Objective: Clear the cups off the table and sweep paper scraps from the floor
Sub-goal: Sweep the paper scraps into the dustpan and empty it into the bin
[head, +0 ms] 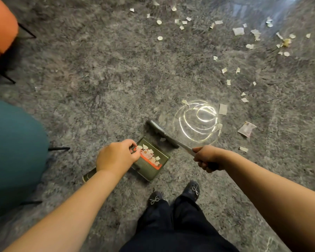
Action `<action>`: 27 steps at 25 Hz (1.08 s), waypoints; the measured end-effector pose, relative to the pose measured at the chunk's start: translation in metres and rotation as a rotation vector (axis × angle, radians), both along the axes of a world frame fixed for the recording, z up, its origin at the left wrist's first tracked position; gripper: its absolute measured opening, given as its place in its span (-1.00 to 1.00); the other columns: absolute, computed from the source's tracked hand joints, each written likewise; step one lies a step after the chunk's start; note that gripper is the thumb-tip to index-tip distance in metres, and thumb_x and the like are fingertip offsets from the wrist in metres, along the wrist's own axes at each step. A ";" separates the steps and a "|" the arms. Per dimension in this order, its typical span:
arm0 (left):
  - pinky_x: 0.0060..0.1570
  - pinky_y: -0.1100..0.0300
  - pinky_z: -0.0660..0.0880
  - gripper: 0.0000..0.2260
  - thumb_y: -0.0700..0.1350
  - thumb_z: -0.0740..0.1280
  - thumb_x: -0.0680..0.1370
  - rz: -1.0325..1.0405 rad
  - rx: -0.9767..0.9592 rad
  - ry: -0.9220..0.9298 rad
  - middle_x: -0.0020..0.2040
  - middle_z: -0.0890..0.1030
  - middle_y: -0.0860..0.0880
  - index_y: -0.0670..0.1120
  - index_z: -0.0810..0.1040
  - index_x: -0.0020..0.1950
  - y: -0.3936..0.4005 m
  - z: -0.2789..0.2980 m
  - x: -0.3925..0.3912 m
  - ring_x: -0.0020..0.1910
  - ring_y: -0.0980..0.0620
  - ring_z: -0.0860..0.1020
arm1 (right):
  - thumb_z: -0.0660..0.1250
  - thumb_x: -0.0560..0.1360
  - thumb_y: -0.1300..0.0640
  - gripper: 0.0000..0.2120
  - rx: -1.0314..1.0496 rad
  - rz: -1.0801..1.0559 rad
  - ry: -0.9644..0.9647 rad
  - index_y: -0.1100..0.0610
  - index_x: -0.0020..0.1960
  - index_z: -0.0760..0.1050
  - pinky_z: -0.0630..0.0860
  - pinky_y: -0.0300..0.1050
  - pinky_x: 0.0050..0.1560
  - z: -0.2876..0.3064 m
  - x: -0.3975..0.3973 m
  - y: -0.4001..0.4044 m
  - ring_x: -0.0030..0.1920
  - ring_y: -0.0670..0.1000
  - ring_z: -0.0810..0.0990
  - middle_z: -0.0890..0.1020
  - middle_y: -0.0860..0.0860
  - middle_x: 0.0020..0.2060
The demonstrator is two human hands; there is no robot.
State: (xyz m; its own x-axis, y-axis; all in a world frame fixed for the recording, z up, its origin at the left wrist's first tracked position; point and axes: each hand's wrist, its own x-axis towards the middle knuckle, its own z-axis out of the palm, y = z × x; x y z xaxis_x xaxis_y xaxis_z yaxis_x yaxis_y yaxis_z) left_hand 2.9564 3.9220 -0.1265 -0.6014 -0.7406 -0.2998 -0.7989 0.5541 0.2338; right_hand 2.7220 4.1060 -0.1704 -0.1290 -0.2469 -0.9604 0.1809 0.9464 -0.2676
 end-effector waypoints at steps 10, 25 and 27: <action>-0.35 0.19 0.35 -0.75 0.27 0.26 0.49 -0.020 -0.009 -0.037 -0.20 0.64 0.02 0.17 0.56 0.03 0.003 -0.002 -0.002 -0.24 -0.07 0.56 | 0.13 0.53 0.34 -0.45 -0.053 -0.055 -0.078 -0.03 0.45 0.26 0.25 -0.29 -0.57 0.032 0.042 0.044 -0.58 -0.10 0.30 0.37 0.02 -0.49; -0.36 0.23 0.28 -0.80 0.20 0.34 0.47 -0.027 -0.017 0.031 -0.22 0.65 0.13 0.15 0.59 -0.01 0.030 -0.010 0.035 -0.30 0.02 0.52 | 0.05 0.52 0.38 -0.53 -0.026 0.091 0.075 0.06 0.35 0.38 0.25 -0.30 -0.58 0.013 0.066 0.021 -0.60 -0.06 0.28 0.34 0.05 -0.46; -0.37 0.23 0.29 -0.81 0.21 0.34 0.47 -0.017 -0.011 0.033 -0.24 0.63 0.14 0.16 0.58 -0.02 0.030 -0.012 0.037 -0.33 0.05 0.46 | 0.05 0.52 0.38 -0.55 -0.014 0.141 0.039 0.11 0.35 0.38 0.26 -0.30 -0.58 0.014 0.071 0.020 -0.63 -0.07 0.28 0.33 0.05 -0.48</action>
